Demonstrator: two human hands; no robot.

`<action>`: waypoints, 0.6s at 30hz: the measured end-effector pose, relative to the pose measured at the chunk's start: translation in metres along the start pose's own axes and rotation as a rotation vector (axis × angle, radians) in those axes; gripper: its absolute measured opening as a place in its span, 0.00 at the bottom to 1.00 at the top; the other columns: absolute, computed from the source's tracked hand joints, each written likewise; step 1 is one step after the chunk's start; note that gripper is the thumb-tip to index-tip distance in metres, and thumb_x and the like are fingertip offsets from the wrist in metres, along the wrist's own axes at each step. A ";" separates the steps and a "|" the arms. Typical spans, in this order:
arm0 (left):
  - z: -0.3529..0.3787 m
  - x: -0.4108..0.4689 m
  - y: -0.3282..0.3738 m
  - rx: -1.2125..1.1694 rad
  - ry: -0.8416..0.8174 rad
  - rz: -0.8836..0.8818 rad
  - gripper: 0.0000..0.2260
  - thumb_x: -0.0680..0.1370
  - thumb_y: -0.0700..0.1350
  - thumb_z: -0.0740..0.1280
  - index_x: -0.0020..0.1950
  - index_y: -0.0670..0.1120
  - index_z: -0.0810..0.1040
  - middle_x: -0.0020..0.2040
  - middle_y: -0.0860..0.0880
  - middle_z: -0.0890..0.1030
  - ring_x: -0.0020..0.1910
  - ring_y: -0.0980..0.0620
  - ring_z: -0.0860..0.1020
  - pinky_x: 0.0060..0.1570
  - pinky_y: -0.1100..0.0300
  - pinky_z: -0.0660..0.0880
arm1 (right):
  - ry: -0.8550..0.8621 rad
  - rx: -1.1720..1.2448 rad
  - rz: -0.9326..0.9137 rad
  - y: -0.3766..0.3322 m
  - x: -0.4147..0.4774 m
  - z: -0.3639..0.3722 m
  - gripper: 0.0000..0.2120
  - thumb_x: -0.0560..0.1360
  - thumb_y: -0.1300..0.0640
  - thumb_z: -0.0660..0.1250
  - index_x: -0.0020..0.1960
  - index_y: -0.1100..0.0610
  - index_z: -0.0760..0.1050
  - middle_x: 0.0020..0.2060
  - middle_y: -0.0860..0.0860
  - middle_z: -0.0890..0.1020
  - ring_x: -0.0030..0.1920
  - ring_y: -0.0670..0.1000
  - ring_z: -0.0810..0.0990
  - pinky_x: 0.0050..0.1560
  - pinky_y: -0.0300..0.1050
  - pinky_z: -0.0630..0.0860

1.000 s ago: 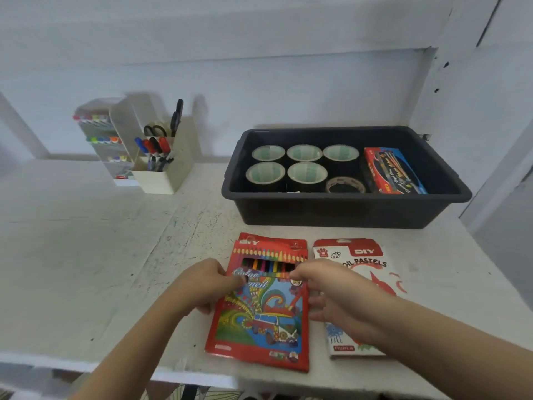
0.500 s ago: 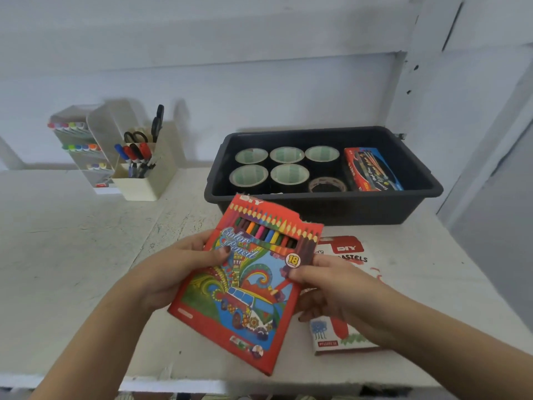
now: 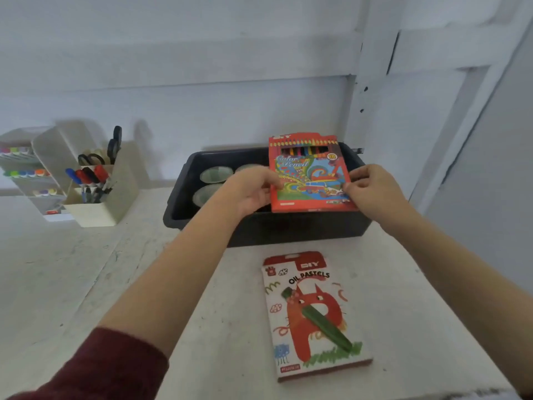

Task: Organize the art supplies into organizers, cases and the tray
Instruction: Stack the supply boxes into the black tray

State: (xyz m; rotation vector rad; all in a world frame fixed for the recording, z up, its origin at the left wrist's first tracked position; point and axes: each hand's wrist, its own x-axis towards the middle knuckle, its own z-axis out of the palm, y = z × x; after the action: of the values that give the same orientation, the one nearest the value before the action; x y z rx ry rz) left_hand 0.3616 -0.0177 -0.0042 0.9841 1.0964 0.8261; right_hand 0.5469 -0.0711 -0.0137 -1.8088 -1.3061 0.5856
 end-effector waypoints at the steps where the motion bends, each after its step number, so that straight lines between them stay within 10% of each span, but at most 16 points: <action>1: 0.006 0.011 0.000 0.026 0.004 -0.007 0.16 0.75 0.28 0.60 0.61 0.39 0.70 0.57 0.41 0.78 0.52 0.46 0.79 0.38 0.58 0.80 | 0.014 -0.039 0.001 0.003 0.010 0.000 0.14 0.78 0.56 0.64 0.61 0.59 0.69 0.57 0.56 0.78 0.48 0.48 0.75 0.33 0.34 0.69; 12: 0.048 0.099 -0.025 0.271 0.140 -0.052 0.13 0.73 0.27 0.63 0.56 0.35 0.73 0.56 0.40 0.79 0.56 0.42 0.78 0.56 0.50 0.76 | -0.106 -0.427 0.074 0.025 0.053 0.007 0.14 0.77 0.58 0.64 0.60 0.62 0.71 0.55 0.57 0.78 0.48 0.53 0.75 0.43 0.42 0.72; 18: 0.055 0.110 -0.035 0.429 0.177 -0.030 0.11 0.73 0.30 0.66 0.54 0.36 0.74 0.51 0.41 0.79 0.50 0.45 0.78 0.49 0.54 0.77 | -0.137 -0.518 0.055 0.028 0.056 0.013 0.16 0.78 0.56 0.63 0.63 0.61 0.69 0.56 0.56 0.78 0.52 0.52 0.78 0.46 0.42 0.74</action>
State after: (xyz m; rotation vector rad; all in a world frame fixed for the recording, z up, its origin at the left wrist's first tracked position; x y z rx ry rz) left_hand 0.4460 0.0575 -0.0645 1.2626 1.4756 0.6745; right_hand 0.5726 -0.0183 -0.0395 -2.2582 -1.6127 0.4297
